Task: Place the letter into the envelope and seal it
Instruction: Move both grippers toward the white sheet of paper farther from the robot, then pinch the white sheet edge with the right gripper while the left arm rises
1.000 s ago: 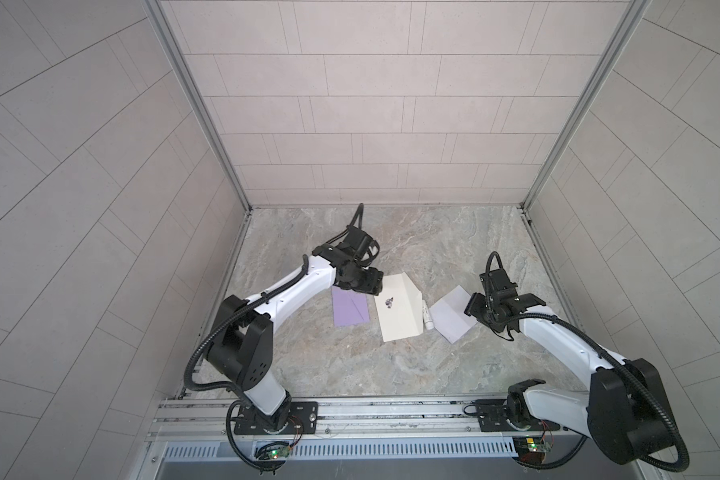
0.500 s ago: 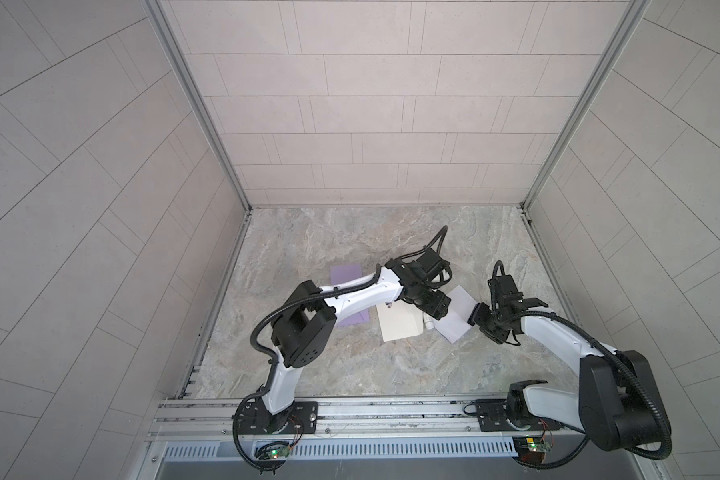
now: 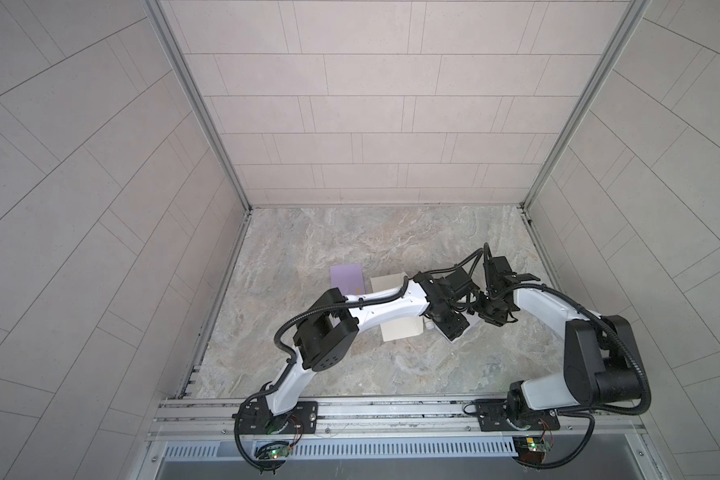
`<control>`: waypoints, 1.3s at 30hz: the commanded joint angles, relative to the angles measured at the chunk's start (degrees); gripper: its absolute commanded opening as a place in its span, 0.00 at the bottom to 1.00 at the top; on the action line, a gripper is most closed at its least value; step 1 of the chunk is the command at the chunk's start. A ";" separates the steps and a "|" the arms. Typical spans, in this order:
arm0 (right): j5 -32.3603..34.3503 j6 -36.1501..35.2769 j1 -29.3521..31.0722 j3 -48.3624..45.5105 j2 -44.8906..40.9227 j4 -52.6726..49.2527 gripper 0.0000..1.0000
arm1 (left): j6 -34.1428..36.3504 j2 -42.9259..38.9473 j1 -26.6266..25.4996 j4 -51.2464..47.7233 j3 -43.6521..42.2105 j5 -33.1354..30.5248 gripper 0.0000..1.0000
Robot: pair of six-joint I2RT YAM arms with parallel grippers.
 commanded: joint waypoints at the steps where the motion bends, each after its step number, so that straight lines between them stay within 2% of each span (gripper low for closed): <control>1: 1.28 -2.94 -0.15 2.70 2.91 -1.80 0.60 | 3.37 2.54 0.10 -3.38 2.25 -1.87 0.67; 9: 0.67 -6.65 -0.08 6.02 7.72 -2.68 0.57 | 6.80 4.63 -1.32 -3.65 1.16 -5.19 0.67; 14: 2.91 -6.69 -0.10 6.60 7.33 -2.14 0.57 | 9.06 6.43 -3.48 -4.35 0.41 -6.69 0.66; 21: 0.64 -6.21 -0.04 6.56 5.60 -1.23 0.57 | 10.54 5.92 -4.67 -4.45 -0.05 -7.84 0.65; 24: 0.09 -6.47 0.29 5.39 2.91 -1.19 0.57 | 10.54 1.55 -4.58 0.58 -5.11 -7.61 0.65; 30: -0.26 -8.04 0.73 2.39 -4.92 -1.09 0.58 | 9.26 -13.06 -3.72 16.27 -18.41 -6.14 0.66; 33: -0.82 -8.07 1.73 1.68 -6.20 -0.32 0.62 | 4.36 -19.15 -2.77 24.73 -22.76 -4.76 0.68; 35: -0.46 -8.80 3.29 2.18 -5.17 -0.55 0.72 | 0.78 -22.49 -1.81 32.28 -26.40 -4.87 0.69; 39: 4.83 -10.22 8.56 4.26 -0.97 -2.66 0.78 | -9.83 -28.08 2.85 43.03 -33.02 -8.61 0.76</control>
